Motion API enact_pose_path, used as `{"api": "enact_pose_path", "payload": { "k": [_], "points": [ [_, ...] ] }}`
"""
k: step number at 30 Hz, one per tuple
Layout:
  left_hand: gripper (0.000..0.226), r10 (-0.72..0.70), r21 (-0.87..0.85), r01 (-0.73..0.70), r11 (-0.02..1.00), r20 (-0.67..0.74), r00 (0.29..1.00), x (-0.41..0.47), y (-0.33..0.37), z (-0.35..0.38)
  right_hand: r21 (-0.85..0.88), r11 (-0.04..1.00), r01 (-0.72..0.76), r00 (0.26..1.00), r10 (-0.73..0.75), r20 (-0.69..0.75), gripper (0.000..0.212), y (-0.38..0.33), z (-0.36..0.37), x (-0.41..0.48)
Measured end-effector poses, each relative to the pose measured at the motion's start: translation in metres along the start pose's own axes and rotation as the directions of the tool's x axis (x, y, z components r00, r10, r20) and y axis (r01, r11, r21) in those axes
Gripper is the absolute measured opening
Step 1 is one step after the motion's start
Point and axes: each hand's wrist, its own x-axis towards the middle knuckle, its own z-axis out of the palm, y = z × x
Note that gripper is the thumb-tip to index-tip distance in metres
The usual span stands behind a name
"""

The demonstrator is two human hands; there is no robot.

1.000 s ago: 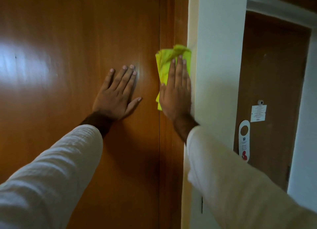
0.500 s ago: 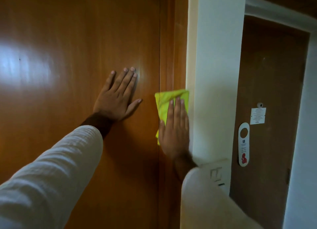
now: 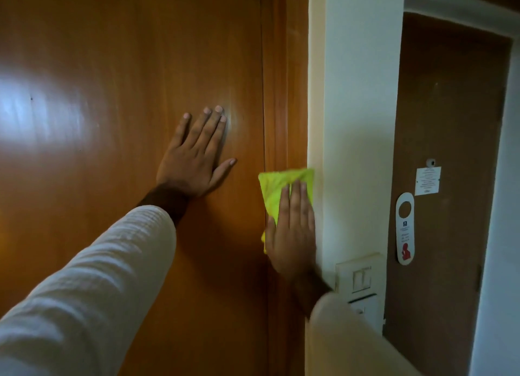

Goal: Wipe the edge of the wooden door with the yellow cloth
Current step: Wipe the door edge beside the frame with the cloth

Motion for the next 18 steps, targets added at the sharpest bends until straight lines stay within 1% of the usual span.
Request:
{"api": "enact_pose_path", "payload": {
  "k": [2, 6, 9, 11, 13, 18],
  "points": [
    [0.086, -0.002, 0.000, 0.002, 1.000, -0.003, 1.000, -0.001, 0.000, -0.001, 0.003, 1.000, 0.020, 1.000, -0.019, -0.017, 0.073, -0.007, -0.015, 0.050],
    [0.085, -0.010, 0.002, 0.010, 1.000, -0.010, 1.000, -0.001, 0.000, -0.002, -0.010, 1.000, 0.030, 0.992, -0.031, -0.122, 0.073, -0.017, -0.039, 0.150],
    [0.085, -0.006, 0.005, 0.006, 1.000, 0.001, 1.000, -0.001, -0.001, -0.002, -0.013, 1.000, 0.018, 0.986, -0.020, -0.165, 0.072, -0.021, -0.047, 0.189],
    [0.085, -0.002, 0.005, 0.002, 1.000, 0.004, 1.000, -0.001, -0.001, -0.002, -0.017, 1.000, 0.017, 0.984, -0.020, -0.175, 0.072, -0.022, -0.046, 0.187],
    [0.085, 0.000, 0.001, 0.000, 1.000, -0.003, 1.000, -0.001, 0.000, 0.000, -0.020, 1.000, 0.020, 0.986, -0.023, -0.165, 0.072, -0.020, -0.042, 0.168],
    [0.086, -0.001, -0.006, 0.001, 1.000, 0.008, 1.000, -0.002, -0.001, 0.000, -0.026, 1.000, 0.008, 0.999, -0.009, -0.044, 0.074, -0.011, -0.027, 0.085]
  ]
}}
